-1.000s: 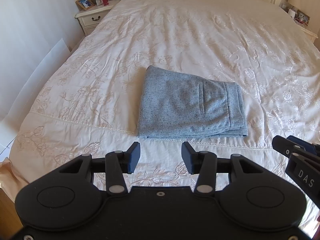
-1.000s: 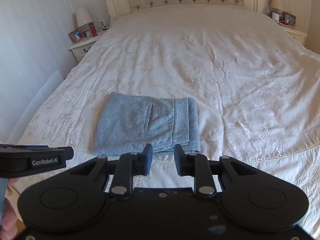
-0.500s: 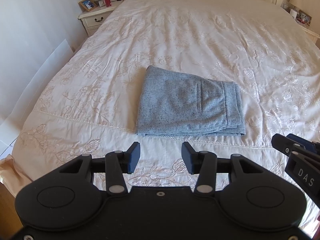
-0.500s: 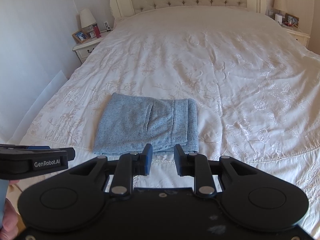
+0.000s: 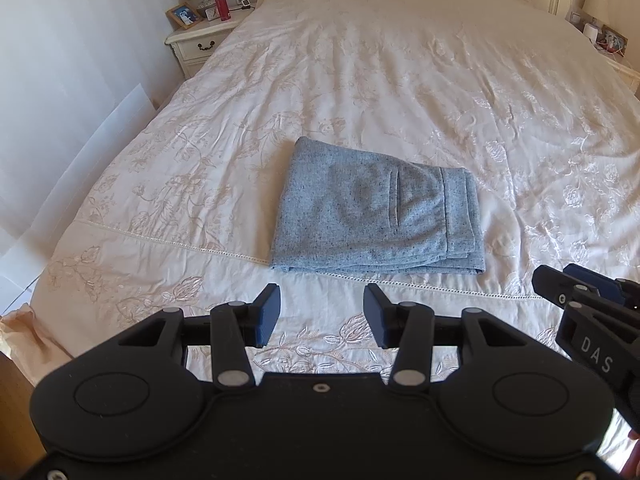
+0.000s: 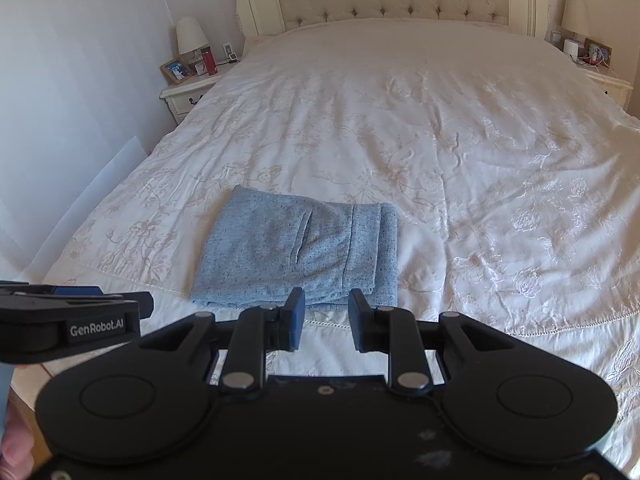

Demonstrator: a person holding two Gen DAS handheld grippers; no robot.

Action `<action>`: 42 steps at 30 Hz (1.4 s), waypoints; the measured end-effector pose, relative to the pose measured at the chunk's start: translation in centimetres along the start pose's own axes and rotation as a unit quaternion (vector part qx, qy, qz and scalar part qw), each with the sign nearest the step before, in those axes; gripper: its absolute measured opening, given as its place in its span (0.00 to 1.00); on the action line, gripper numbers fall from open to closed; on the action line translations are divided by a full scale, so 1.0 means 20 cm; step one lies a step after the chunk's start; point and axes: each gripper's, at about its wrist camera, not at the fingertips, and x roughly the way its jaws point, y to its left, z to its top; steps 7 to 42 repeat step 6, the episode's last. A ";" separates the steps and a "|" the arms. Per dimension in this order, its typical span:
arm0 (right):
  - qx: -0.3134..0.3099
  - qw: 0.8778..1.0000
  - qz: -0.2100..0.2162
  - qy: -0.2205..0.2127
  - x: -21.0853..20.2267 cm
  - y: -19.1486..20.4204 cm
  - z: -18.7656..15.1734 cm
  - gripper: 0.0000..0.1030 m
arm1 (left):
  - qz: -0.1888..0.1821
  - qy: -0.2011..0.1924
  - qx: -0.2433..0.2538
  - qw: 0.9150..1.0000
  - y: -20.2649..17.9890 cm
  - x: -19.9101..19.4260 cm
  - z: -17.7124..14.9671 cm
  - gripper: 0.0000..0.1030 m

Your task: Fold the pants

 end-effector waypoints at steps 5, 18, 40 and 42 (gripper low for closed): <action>-0.004 1.000 0.005 0.001 -0.01 -0.01 -0.01 0.25 | 0.000 0.002 -0.006 1.000 -0.01 -0.01 -0.02 0.58; -0.004 1.000 0.006 0.001 -0.01 -0.02 -0.01 0.25 | 0.001 0.002 -0.007 1.000 -0.01 -0.02 -0.02 0.58; -0.004 1.000 0.006 0.001 -0.01 -0.02 -0.01 0.25 | 0.001 0.002 -0.007 1.000 -0.01 -0.02 -0.02 0.58; -0.004 1.000 0.006 0.001 -0.01 -0.02 -0.01 0.25 | 0.001 0.002 -0.007 1.000 -0.01 -0.02 -0.02 0.58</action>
